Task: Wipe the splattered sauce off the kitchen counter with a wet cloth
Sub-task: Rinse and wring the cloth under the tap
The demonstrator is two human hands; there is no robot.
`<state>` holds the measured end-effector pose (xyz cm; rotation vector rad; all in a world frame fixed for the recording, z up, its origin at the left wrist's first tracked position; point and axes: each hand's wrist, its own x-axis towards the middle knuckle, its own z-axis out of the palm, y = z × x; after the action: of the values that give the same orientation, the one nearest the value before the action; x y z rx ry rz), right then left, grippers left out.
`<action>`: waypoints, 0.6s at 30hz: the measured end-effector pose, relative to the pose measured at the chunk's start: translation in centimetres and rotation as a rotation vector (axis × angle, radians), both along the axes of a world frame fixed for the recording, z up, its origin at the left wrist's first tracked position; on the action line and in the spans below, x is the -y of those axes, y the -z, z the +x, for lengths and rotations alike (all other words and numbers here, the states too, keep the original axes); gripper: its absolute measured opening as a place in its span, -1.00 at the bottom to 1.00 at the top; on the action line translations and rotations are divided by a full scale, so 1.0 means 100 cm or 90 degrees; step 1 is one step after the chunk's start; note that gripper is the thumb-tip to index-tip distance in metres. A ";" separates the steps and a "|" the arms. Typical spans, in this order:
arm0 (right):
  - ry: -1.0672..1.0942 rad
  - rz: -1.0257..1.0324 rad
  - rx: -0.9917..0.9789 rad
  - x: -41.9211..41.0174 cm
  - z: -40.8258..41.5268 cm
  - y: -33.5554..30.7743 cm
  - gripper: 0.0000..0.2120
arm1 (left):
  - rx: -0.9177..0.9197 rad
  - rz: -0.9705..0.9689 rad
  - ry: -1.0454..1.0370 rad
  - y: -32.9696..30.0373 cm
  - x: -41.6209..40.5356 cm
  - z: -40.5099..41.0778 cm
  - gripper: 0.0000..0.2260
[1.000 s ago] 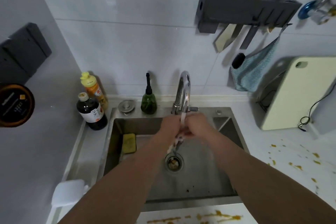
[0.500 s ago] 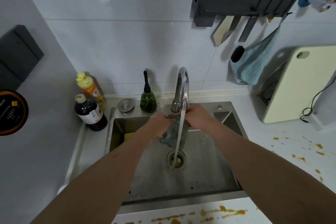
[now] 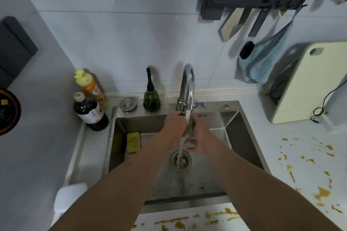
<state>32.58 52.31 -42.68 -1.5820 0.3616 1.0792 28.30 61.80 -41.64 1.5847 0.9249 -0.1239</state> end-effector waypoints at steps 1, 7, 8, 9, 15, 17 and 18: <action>0.028 0.079 -0.029 -0.004 -0.002 0.009 -0.52 | 0.049 -0.093 -0.015 0.001 0.001 -0.004 -0.83; 0.156 0.180 -0.152 -0.025 -0.011 0.039 -0.72 | 0.155 -0.405 -0.229 0.020 -0.016 -0.036 -0.74; 0.168 0.201 -0.165 -0.032 -0.015 0.042 -0.73 | 0.118 -0.363 -0.267 0.028 -0.022 -0.038 -0.77; 0.166 0.184 -0.140 -0.038 -0.019 0.041 -0.76 | 0.059 -0.281 -0.282 0.033 -0.026 -0.039 -0.81; 0.004 -0.008 -0.007 -0.058 -0.021 0.031 -0.71 | -0.004 -0.269 -0.233 0.059 -0.019 -0.047 -0.56; -0.001 -0.037 0.018 -0.055 -0.019 0.030 -0.66 | 0.063 -0.476 -0.301 0.065 -0.005 -0.037 -0.54; -0.005 -0.067 0.041 -0.051 -0.016 0.031 -0.63 | 0.078 -0.497 -0.306 0.057 0.001 -0.032 -0.58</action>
<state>31.01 57.46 -45.73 -1.7082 0.3740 1.0278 25.13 61.66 -47.35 0.6259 0.9757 -0.0369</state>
